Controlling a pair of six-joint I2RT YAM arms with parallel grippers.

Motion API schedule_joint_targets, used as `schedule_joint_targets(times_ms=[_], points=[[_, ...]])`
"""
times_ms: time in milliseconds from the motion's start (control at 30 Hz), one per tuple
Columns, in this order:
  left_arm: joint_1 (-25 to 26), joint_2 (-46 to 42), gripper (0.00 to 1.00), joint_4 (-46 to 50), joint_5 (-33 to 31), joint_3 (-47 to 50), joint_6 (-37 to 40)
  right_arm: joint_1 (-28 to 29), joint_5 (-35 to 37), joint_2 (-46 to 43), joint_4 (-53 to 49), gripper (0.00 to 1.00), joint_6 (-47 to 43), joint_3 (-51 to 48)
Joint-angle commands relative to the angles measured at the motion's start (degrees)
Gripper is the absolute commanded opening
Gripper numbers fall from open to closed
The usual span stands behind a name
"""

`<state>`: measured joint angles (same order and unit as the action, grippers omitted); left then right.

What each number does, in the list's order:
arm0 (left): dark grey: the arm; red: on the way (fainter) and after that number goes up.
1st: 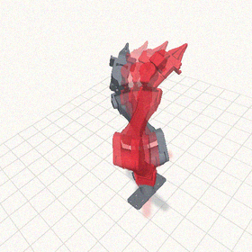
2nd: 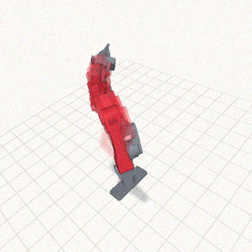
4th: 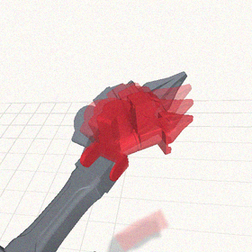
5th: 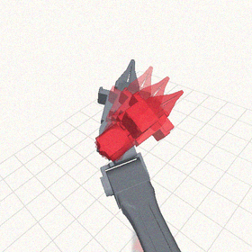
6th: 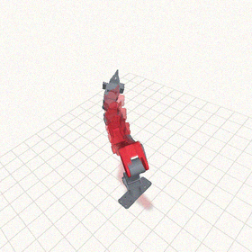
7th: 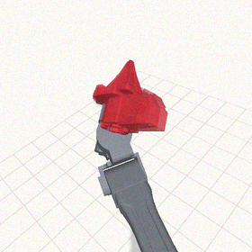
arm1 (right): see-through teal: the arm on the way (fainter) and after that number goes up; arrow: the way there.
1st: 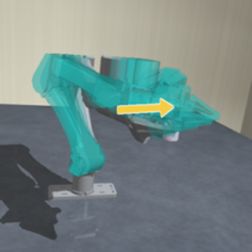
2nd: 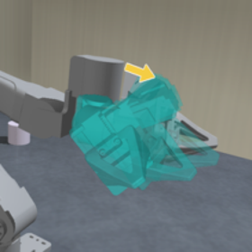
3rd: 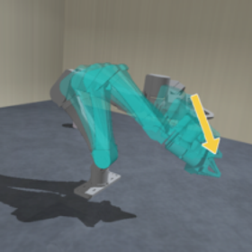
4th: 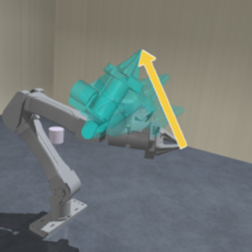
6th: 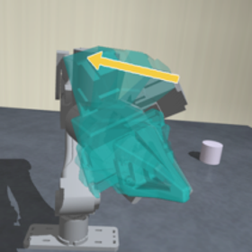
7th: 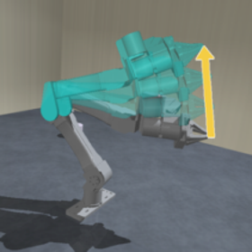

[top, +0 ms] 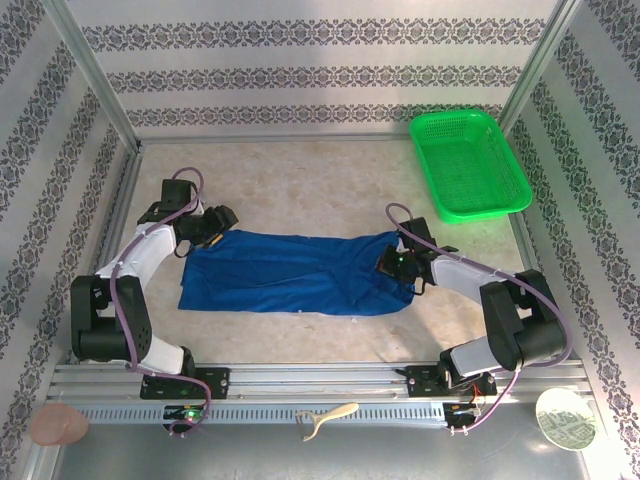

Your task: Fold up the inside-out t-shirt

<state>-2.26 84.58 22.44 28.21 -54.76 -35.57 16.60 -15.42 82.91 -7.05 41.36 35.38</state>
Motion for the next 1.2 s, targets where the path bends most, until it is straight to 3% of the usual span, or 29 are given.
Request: schedule_joint_targets(times_ms=[0, 133, 333, 600, 767, 933, 1167], points=[[-0.14, 1.79, 0.59, 3.27, -3.77, -0.9, 2.84, -1.63, -2.57, -1.64, 2.16, 0.0, 0.96, -1.16], [-0.28, 3.86, 0.59, 3.84, -7.35, 0.16, 4.21, -5.59, -1.06, -5.74, 0.6, 0.0, 2.58, -2.49], [0.03, 6.76, 0.59, 1.05, -7.32, 3.39, 4.26, -10.45, 0.41, -13.18, -5.02, 0.0, 1.24, -1.75], [6.18, 5.6, 0.59, -4.01, -7.0, 7.97, -0.29, -14.36, 0.85, -18.36, -12.09, 0.0, -2.1, 3.16], [8.44, 3.46, 0.59, -2.95, -6.33, 4.96, -2.54, -16.29, 2.93, -20.15, -16.35, 0.0, -4.63, 6.83], [8.09, 4.18, 0.59, 3.67, -10.22, 0.37, 1.94, -15.76, 0.16, -19.23, -17.0, 0.0, -4.98, 8.81], [6.13, 7.57, 0.59, 1.27, -12.19, 3.55, 3.19, -9.7, 1.39, -19.07, -18.39, 0.0, -4.29, 11.06]])
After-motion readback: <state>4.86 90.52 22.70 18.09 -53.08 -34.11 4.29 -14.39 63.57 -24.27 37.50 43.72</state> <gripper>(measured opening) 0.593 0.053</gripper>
